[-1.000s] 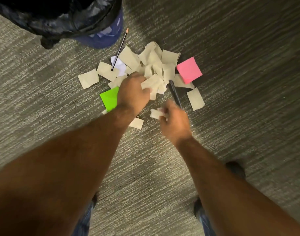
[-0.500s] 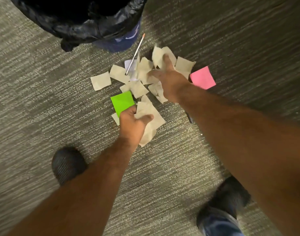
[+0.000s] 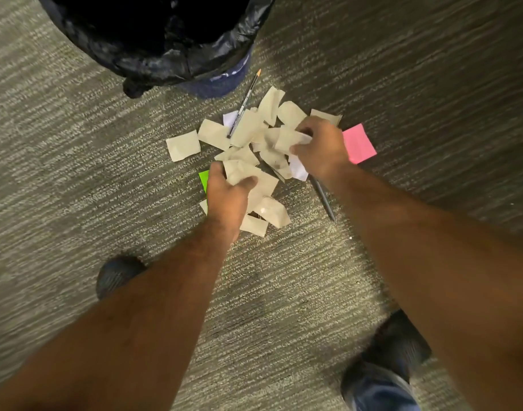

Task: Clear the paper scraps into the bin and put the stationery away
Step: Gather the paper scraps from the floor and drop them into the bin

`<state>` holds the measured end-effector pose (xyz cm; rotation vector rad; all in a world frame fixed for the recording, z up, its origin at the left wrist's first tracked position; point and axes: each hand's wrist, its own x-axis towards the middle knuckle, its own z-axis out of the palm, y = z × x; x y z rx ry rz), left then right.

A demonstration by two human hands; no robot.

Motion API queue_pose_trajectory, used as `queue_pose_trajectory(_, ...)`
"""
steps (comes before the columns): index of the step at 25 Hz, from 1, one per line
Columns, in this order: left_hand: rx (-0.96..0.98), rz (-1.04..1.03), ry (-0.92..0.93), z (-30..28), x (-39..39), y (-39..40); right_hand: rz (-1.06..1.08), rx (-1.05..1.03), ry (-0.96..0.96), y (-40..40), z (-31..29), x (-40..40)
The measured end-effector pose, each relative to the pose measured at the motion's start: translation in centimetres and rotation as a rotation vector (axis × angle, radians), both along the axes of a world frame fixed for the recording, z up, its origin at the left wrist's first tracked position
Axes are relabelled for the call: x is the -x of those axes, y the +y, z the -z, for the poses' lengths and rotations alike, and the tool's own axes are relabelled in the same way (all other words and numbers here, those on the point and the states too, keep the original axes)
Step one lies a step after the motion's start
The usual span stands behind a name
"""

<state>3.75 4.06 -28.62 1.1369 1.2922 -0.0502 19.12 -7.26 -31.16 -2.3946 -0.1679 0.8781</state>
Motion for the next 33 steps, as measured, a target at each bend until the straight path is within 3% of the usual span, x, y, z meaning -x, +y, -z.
queue_pose_trajectory(4, 0.026, -0.086, -0.026, -3.5, -0.2, 0.9, 0.425, -0.414, 0.274, -1.1, -5.7, 0.7)
queue_pose_trajectory(8, 0.123, -0.198, -0.012, -9.3, -0.8, 0.9, 0.693, -0.741, 0.563, -1.8, -12.7, 1.4)
queue_pose_trajectory(11, 0.186, -0.309, -0.086, -14.5, -1.9, 1.1, 0.68, -0.939, 0.703, -0.7, -18.5, 1.4)
queue_pose_trajectory(15, 0.133, -0.359, -0.282, -21.0, -4.5, 2.9, 0.523, -1.075, 0.698, 3.5, -24.7, -0.4)
queue_pose_trajectory(18, -0.014, -0.383, -0.38, -23.4, -6.7, 6.7, 0.488, -1.098, 0.682, 8.2, -26.3, -3.2)
queue_pose_trajectory(22, -0.219, -0.298, -0.282, -22.6, -9.6, 12.8, 0.521, -1.01, 0.718, 14.0, -25.9, -6.0)
queue_pose_trajectory(25, -0.372, -0.095, -0.105, -20.9, -11.8, 16.9, 0.374, -0.775, 0.618, 16.9, -25.6, -7.2)
queue_pose_trajectory(28, -0.369, 0.174, 0.059, -19.6, -12.6, 19.0, 0.113, -0.438, 0.512, 17.5, -25.4, -7.6)
queue_pose_trajectory(30, -0.423, 0.333, 0.12, -19.2, -11.8, 19.2, 0.071, -0.39, 0.425, 16.1, -25.4, -7.3)
queue_pose_trajectory(33, -0.607, 0.39, -0.097, -19.3, -8.9, 17.3, 0.123, -0.479, 0.276, 11.9, -25.6, -6.2)
